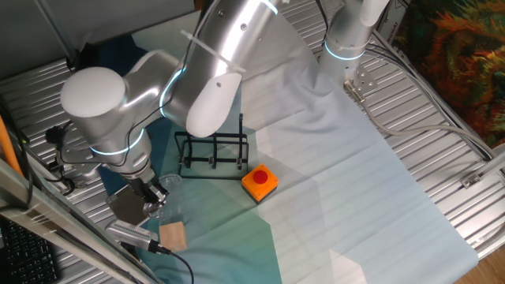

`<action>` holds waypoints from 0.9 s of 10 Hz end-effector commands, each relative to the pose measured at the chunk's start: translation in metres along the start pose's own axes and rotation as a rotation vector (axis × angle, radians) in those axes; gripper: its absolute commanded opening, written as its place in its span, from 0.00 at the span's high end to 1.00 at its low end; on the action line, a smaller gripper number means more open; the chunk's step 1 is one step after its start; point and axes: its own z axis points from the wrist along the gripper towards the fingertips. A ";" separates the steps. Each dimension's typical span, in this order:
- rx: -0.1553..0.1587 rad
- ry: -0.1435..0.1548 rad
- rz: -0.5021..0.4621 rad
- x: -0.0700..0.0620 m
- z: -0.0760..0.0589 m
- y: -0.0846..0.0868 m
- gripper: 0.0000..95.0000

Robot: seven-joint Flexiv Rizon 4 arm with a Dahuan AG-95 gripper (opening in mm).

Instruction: Take the cup off the cup rack

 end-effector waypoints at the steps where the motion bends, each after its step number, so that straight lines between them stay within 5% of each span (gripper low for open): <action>1: 0.003 0.001 0.069 0.003 -0.002 0.000 0.80; 2: 0.011 0.009 0.128 0.007 -0.005 0.001 0.80; 9: 0.023 0.037 0.122 0.030 -0.018 -0.023 0.80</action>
